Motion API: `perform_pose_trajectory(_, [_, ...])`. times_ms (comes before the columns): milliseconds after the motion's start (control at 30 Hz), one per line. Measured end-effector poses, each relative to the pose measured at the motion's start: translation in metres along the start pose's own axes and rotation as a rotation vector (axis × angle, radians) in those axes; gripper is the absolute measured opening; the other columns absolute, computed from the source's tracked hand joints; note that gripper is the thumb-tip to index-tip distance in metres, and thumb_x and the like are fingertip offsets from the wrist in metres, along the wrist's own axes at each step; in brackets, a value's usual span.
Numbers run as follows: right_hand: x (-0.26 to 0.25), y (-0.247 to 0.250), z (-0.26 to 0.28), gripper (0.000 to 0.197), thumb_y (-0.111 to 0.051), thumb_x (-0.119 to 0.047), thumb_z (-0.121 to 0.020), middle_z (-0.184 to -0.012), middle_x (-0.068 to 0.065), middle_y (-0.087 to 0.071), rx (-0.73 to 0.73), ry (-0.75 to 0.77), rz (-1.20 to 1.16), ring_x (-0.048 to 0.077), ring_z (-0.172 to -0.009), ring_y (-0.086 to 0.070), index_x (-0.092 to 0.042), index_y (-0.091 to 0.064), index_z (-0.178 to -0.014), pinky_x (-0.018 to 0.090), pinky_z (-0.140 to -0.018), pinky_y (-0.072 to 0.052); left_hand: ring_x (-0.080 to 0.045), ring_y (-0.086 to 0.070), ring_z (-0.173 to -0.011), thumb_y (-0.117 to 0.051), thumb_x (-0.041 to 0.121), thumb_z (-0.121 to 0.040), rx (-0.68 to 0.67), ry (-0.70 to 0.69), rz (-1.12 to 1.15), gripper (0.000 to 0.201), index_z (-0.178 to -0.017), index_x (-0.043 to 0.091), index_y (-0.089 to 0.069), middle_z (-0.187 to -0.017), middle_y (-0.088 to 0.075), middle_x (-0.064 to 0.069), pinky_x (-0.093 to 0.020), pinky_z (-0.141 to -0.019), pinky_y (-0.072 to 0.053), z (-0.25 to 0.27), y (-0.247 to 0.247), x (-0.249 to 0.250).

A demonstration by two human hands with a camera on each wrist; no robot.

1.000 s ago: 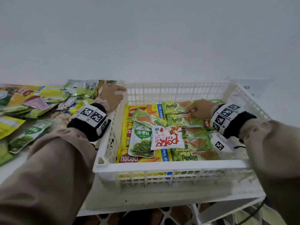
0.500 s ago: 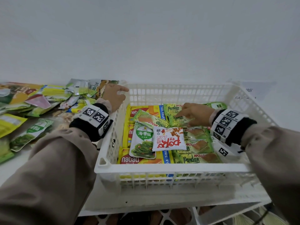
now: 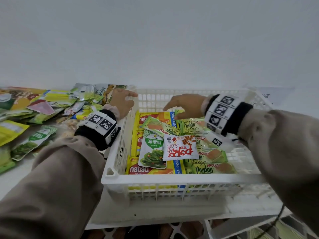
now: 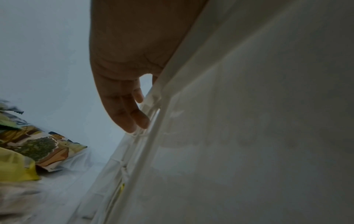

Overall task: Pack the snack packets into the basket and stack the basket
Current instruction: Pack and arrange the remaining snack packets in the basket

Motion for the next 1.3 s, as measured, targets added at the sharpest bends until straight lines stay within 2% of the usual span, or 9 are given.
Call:
perform_pose_trajectory(133, [-0.043, -0.022, -0.033, 0.058, -0.056, -0.036, -0.089, -0.142, 0.001, -0.041, -0.153, 0.056, -0.078, 0.019, -0.129, -0.041, -0.022, -0.036, -0.141, 0.031, -0.103, -0.032, -0.006, -0.030, -0.097, -0.043, -0.002, -0.087, 0.004, 0.010, 0.005, 0.039, -0.121, 0.010, -0.057, -0.141, -0.026, -0.014, -0.005, -0.065, -0.021, 0.001, 0.001, -0.001])
perform_pose_trajectory(300, [-0.044, -0.046, -0.066, 0.083, -0.072, -0.024, -0.079, -0.148, 0.003, -0.033, -0.250, -0.014, -0.207, 0.021, -0.133, -0.036, -0.019, -0.023, -0.146, 0.030, -0.103, -0.033, -0.015, -0.040, -0.105, -0.044, -0.002, -0.086, -0.008, 0.009, 0.016, 0.038, -0.119, 0.011, -0.059, -0.141, -0.027, -0.015, -0.002, -0.064, -0.025, -0.001, 0.000, -0.002])
perform_pose_trajectory(433, [-0.045, -0.042, -0.075, 0.081, -0.079, -0.021, -0.072, -0.125, -0.004, -0.043, -0.223, -0.016, -0.244, 0.016, -0.103, -0.051, -0.021, -0.033, -0.139, 0.018, -0.068, -0.049, -0.006, -0.036, -0.074, -0.044, -0.001, -0.087, 0.002, -0.002, 0.035, 0.037, -0.120, 0.011, -0.058, -0.141, -0.026, -0.014, 0.002, -0.058, -0.030, 0.000, 0.000, -0.002])
perform_pose_trajectory(633, [-0.033, 0.021, -0.050, 0.036, -0.078, -0.026, -0.071, -0.097, 0.002, -0.058, 0.010, 0.008, -0.178, 0.017, -0.088, -0.049, -0.013, -0.061, -0.100, 0.026, -0.076, -0.038, 0.008, -0.028, -0.066, -0.044, 0.000, -0.087, 0.013, -0.022, 0.042, 0.035, -0.117, 0.011, -0.059, -0.139, -0.028, -0.012, 0.004, -0.048, -0.035, -0.003, 0.000, -0.004])
perform_pose_trajectory(833, [0.010, 0.080, 0.019, 0.029, -0.076, -0.027, -0.074, -0.064, -0.011, -0.043, 0.254, -0.077, -0.096, 0.014, -0.062, -0.043, -0.018, -0.048, -0.074, 0.025, -0.055, -0.031, -0.004, -0.039, -0.069, -0.044, -0.001, -0.087, 0.003, -0.032, 0.002, 0.035, -0.116, 0.011, -0.059, -0.140, -0.028, -0.013, -0.004, -0.050, -0.037, -0.006, -0.002, -0.003])
perform_pose_trajectory(933, [0.046, 0.081, 0.052, 0.025, -0.072, -0.027, -0.078, -0.066, -0.002, -0.045, 0.343, -0.208, -0.085, 0.022, -0.068, -0.044, -0.011, -0.052, -0.079, 0.029, -0.054, -0.028, 0.004, -0.032, -0.065, -0.043, 0.000, -0.088, 0.001, -0.033, -0.011, 0.036, -0.117, 0.012, -0.059, -0.140, -0.026, -0.012, 0.001, -0.045, -0.036, -0.007, -0.002, -0.004])
perform_pose_trajectory(1033, [0.077, 0.048, 0.073, 0.028, -0.068, -0.021, -0.081, -0.084, 0.002, -0.050, 0.247, -0.340, -0.220, 0.019, -0.074, -0.047, -0.006, -0.057, -0.102, 0.023, -0.067, -0.031, 0.006, -0.032, -0.066, -0.043, 0.000, -0.087, 0.007, -0.038, -0.016, 0.035, -0.115, 0.013, -0.060, -0.140, -0.028, -0.012, 0.001, -0.044, -0.036, -0.009, -0.002, -0.006])
perform_pose_trajectory(1167, [0.095, 0.000, 0.085, 0.021, -0.066, -0.020, -0.084, -0.070, -0.009, -0.051, 0.038, -0.395, -0.355, -0.006, -0.043, -0.054, -0.011, -0.060, -0.102, 0.009, -0.042, -0.036, 0.006, -0.033, -0.067, -0.043, 0.000, -0.088, 0.009, -0.027, -0.014, 0.033, -0.114, 0.012, -0.061, -0.141, -0.027, -0.012, 0.002, -0.044, -0.035, -0.008, -0.002, -0.005])
perform_pose_trajectory(1300, [0.102, -0.026, 0.088, 0.016, -0.064, -0.023, -0.086, -0.052, -0.012, -0.053, -0.081, -0.408, -0.369, -0.012, -0.038, -0.049, -0.012, -0.060, -0.097, 0.008, -0.041, -0.036, -0.010, -0.040, -0.079, -0.044, 0.001, -0.088, 0.006, -0.006, -0.035, 0.033, -0.114, 0.012, -0.061, -0.140, -0.027, -0.014, 0.005, -0.048, -0.034, -0.007, -0.002, -0.005])
Point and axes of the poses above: each hand's wrist, its own z-axis away from the middle knuckle, its own y-axis out of the back of the hand, x = y × z, the point moved 9 cm from there along -z, towards the middle knuckle
